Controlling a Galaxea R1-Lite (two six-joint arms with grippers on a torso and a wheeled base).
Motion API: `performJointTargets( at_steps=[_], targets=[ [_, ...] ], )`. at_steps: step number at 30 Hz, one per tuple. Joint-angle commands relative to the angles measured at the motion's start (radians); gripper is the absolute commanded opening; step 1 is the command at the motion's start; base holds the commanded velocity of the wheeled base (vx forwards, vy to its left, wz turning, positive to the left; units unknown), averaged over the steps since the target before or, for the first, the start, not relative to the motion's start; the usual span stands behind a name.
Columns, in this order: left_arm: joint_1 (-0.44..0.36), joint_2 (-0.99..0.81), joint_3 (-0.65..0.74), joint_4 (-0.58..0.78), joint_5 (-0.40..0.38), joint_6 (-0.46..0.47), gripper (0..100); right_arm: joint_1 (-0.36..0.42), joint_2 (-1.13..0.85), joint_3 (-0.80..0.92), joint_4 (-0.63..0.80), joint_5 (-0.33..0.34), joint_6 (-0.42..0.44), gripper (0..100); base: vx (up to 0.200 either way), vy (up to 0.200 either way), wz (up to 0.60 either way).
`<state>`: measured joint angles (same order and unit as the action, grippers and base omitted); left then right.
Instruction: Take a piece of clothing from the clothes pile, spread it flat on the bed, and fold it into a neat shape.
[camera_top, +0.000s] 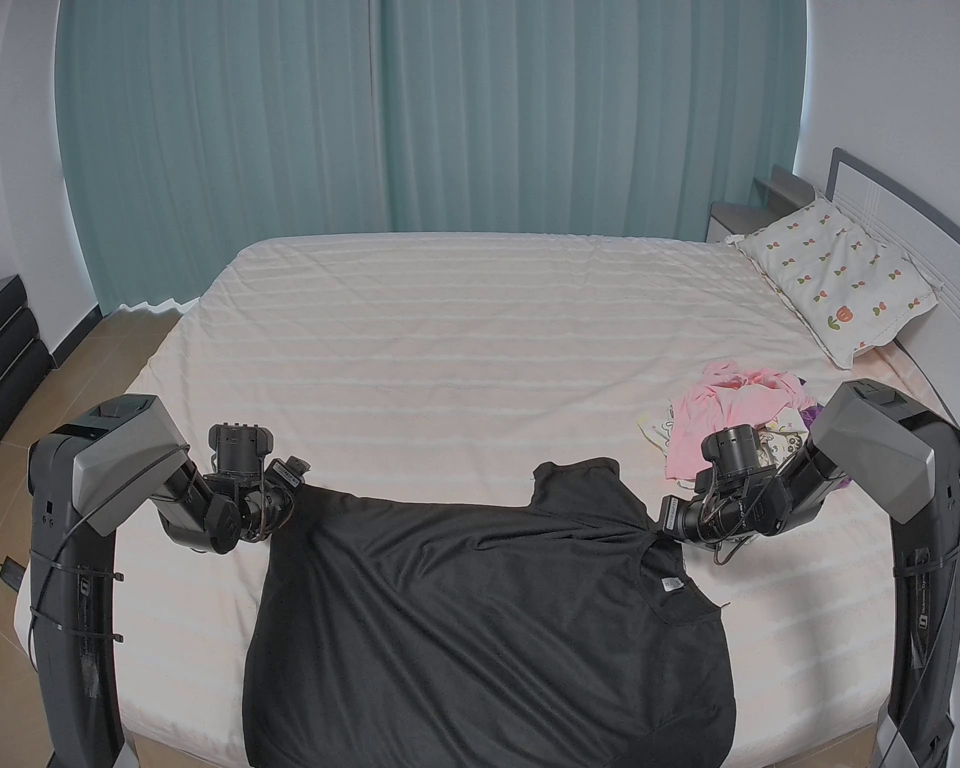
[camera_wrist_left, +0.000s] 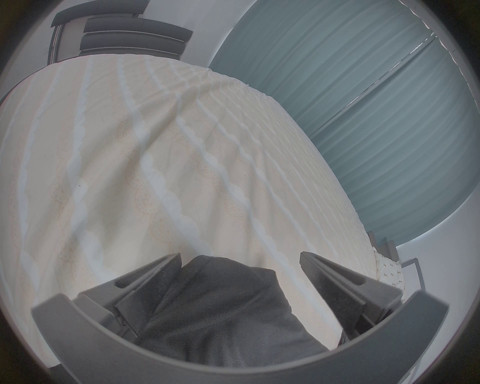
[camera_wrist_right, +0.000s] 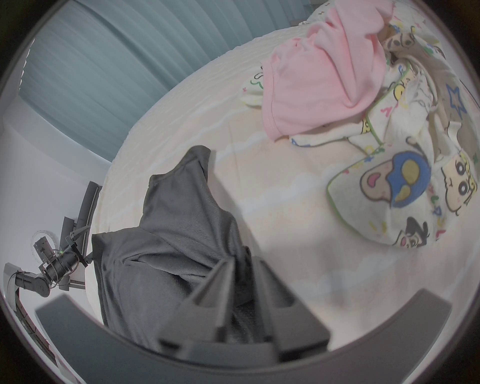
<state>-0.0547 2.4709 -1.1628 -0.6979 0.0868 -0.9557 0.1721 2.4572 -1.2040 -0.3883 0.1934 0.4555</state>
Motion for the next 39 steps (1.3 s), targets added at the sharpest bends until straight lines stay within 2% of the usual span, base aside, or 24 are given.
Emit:
performJointTargets(
  at_steps=[1, 7, 8, 9, 10, 12, 13, 14, 16, 24, 25, 29, 34, 39],
  targets=[
    [-0.001, 0.002, 0.0, 0.0, 0.001, 0.0, 100, 0.004, -0.02, -0.011, 0.014, -0.003, -0.009, 100, 0.0, 0.0, 0.0],
    [0.001, 0.003, -0.006, 0.0, 0.001, 0.0, 100, 0.003, -0.027, -0.048, 0.0, -0.002, 0.005, 100, 0.0, 0.0, 0.0],
    [0.006, 0.003, -0.008, 0.0, 0.001, 0.0, 100, 0.007, -0.021, -0.101, 0.0, 0.0, 0.04, 100, 0.0, 0.0, 0.0],
    [0.006, 0.003, -0.008, 0.0, 0.001, 0.0, 100, 0.007, -0.021, -0.101, 0.0, 0.0, 0.04, 100, 0.0, 0.0, 0.0],
    [0.006, 0.003, -0.008, 0.0, 0.001, 0.0, 100, 0.032, 0.011, -0.158, 0.003, -0.009, 0.115, 100, 0.0, 0.0, 0.0],
    [0.007, 0.003, -0.008, 0.0, 0.001, 0.0, 100, 0.05, 0.057, -0.209, 0.006, -0.037, 0.157, 100, 0.0, 0.0, 0.0],
    [0.007, 0.003, -0.008, 0.0, 0.001, 0.0, 100, 0.05, 0.057, -0.209, 0.006, -0.037, 0.157, 100, 0.0, 0.0, 0.0],
    [0.007, 0.003, -0.008, 0.0, -0.001, 0.0, 100, 0.064, 0.108, -0.261, 0.012, -0.089, 0.163, 100, 0.0, 0.0, 0.0],
    [0.007, 0.003, -0.006, 0.0, -0.001, 0.0, 100, 0.073, 0.157, -0.318, 0.014, -0.135, 0.164, 100, 0.0, 0.0, 0.0],
    [0.007, 0.003, -0.005, -0.002, -0.001, 0.0, 100, 0.098, 0.243, -0.431, 0.029, -0.154, 0.178, 100, 0.0, 0.0, 0.0],
    [0.007, 0.003, -0.005, -0.002, 0.001, 0.0, 100, 0.099, 0.244, -0.437, 0.028, -0.154, 0.178, 0, 0.0, 0.0, 0.0],
    [0.009, 0.003, -0.006, -0.002, 0.001, 0.0, 100, 0.098, 0.244, -0.447, 0.016, -0.154, 0.186, 0, 0.0, 0.0, 0.0],
    [0.013, 0.011, -0.014, -0.005, 0.002, 0.009, 100, 0.092, 0.233, -0.463, 0.016, -0.154, 0.255, 0, 0.0, 0.0, 0.0],
    [0.013, 0.022, -0.015, -0.002, 0.001, 0.071, 100, 0.075, 0.23, -0.474, 0.009, -0.172, 0.265, 0, 0.0, 0.0, 0.0]
  ],
)
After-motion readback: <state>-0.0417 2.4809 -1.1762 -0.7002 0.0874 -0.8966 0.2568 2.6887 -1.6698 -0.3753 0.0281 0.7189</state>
